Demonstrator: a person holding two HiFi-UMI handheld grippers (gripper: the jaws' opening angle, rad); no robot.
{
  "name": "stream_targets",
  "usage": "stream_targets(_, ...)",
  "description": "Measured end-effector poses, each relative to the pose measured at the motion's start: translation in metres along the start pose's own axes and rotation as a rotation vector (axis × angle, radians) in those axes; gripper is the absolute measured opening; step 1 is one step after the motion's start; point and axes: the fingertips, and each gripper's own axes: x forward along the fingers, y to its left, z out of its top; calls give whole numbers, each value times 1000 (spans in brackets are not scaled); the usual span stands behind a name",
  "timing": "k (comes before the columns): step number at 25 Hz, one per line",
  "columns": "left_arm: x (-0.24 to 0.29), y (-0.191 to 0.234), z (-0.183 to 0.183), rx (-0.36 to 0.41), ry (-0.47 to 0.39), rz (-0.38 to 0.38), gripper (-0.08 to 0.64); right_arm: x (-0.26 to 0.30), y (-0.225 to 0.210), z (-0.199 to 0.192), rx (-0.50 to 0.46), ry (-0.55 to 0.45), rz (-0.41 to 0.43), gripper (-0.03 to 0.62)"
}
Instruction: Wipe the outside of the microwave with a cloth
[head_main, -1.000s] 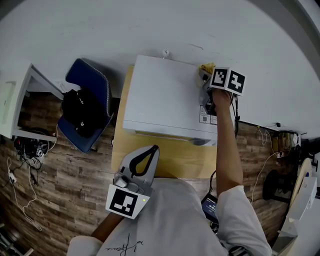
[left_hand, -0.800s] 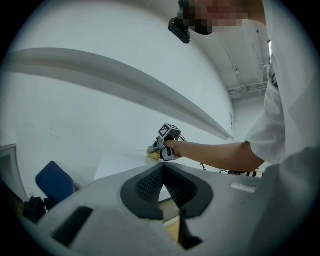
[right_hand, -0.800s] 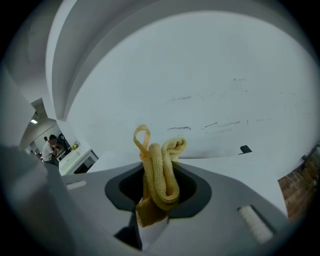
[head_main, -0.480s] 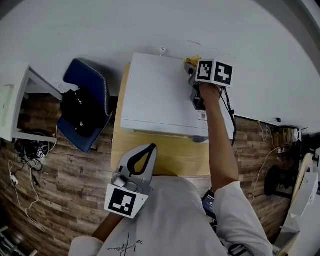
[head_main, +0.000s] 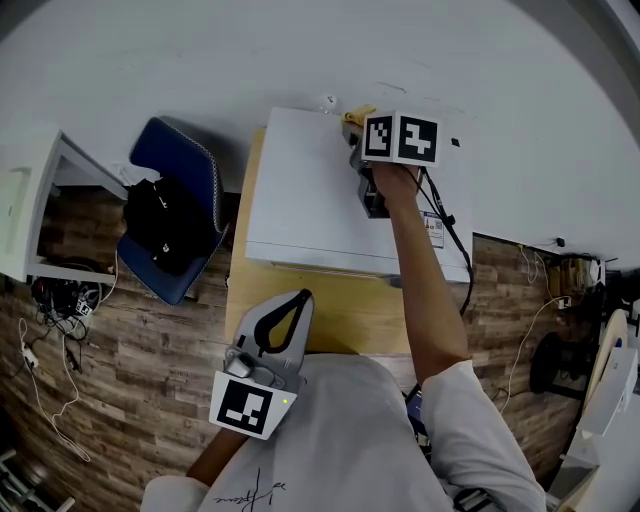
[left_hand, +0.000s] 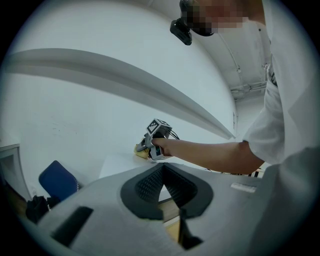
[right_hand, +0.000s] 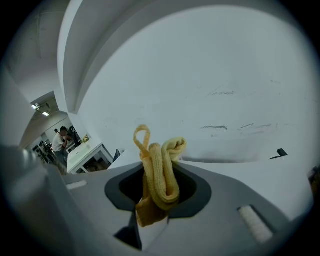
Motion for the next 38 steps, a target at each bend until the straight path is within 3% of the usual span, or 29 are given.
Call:
stream_targets(22, -25, 33, 4, 3, 1, 90, -9, 56, 119, 6, -69, 23, 131, 117)
stream_targets(29, -27, 34, 4, -4, 5, 90, -8, 52, 157, 4, -15, 35, 296, 117)
stream_targets(33, -22, 29, 3, 11, 10, 69, -8, 22, 147, 16, -39, -22, 295, 117)
stream_targets(38, -13, 12, 1, 13, 13, 29, -8, -17, 94, 25, -20, -77, 230, 117)
